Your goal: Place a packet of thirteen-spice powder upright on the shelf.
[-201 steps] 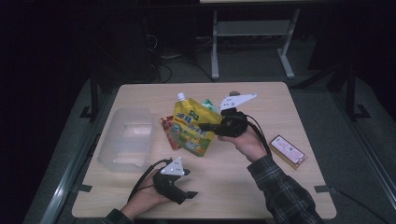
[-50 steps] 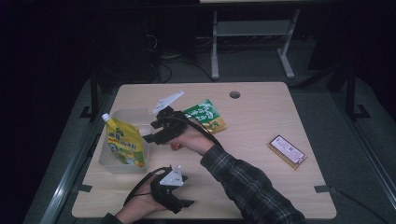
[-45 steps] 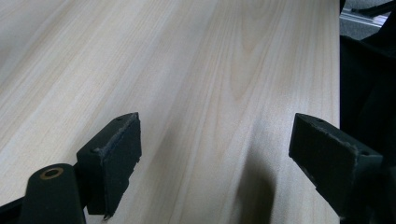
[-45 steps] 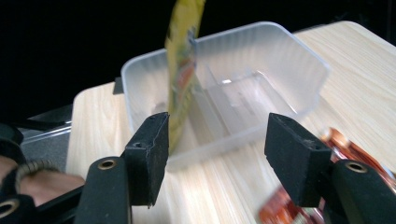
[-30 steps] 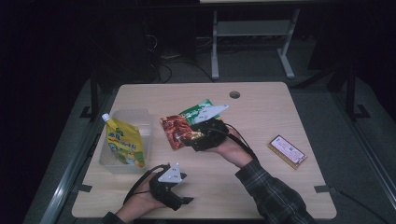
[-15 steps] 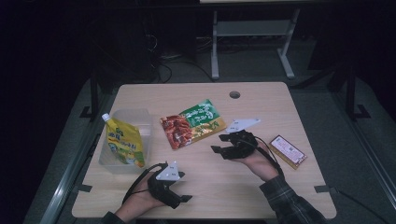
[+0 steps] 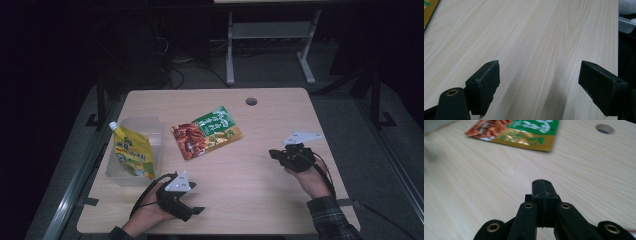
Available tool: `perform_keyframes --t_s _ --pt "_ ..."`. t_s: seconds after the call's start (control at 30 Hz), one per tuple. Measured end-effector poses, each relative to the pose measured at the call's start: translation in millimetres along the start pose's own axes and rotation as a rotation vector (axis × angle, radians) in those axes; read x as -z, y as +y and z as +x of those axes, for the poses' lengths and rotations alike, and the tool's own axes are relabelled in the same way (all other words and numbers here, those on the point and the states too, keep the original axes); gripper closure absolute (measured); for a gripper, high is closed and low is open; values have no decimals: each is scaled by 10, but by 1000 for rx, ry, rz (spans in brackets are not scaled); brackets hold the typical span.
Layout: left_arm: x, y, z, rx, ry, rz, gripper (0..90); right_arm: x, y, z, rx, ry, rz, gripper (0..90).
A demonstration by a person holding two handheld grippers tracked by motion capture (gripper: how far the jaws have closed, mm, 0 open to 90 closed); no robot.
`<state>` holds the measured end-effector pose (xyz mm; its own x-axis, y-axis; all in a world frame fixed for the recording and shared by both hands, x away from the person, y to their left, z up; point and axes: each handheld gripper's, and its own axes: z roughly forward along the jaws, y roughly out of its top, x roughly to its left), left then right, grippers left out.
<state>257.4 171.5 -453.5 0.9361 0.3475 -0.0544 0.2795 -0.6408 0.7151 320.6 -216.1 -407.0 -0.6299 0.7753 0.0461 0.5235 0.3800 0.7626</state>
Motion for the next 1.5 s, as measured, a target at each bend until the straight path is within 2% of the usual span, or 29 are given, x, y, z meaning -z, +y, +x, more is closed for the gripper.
perform_keyframes --t_s 0.1,0.27,0.4,0.57,0.7,0.93,1.07,1.17,1.5 --pt "5 -1 6 0 3 -4 169 75 -74 -150 -32 -33 -2 899" --pt "-3 -6 12 1 3 1 170 211 -248 -406 -65 -116 16 899" --pt "3 -5 9 2 1 -2 170 313 -374 -612 -109 -171 17 899" --pt "-1 1 14 1 2 1 170 369 -517 -857 -164 -219 28 899" --pt "-6 -3 10 3 1 2 170 361 -592 -980 -190 -244 51 899" --pt "3 -6 19 4 1 -5 170 296 -688 -1097 -212 -270 106 899" --pt "1 -5 22 0 -1 -4 170 256 -729 -1136 -220 -269 135 899" --pt "6 -3 16 1 2 -5 169 220 -754 -1141 -232 -239 146 900" --pt "22 -6 26 6 8 -12 170 141 -715 -1009 -183 -162 184 900"
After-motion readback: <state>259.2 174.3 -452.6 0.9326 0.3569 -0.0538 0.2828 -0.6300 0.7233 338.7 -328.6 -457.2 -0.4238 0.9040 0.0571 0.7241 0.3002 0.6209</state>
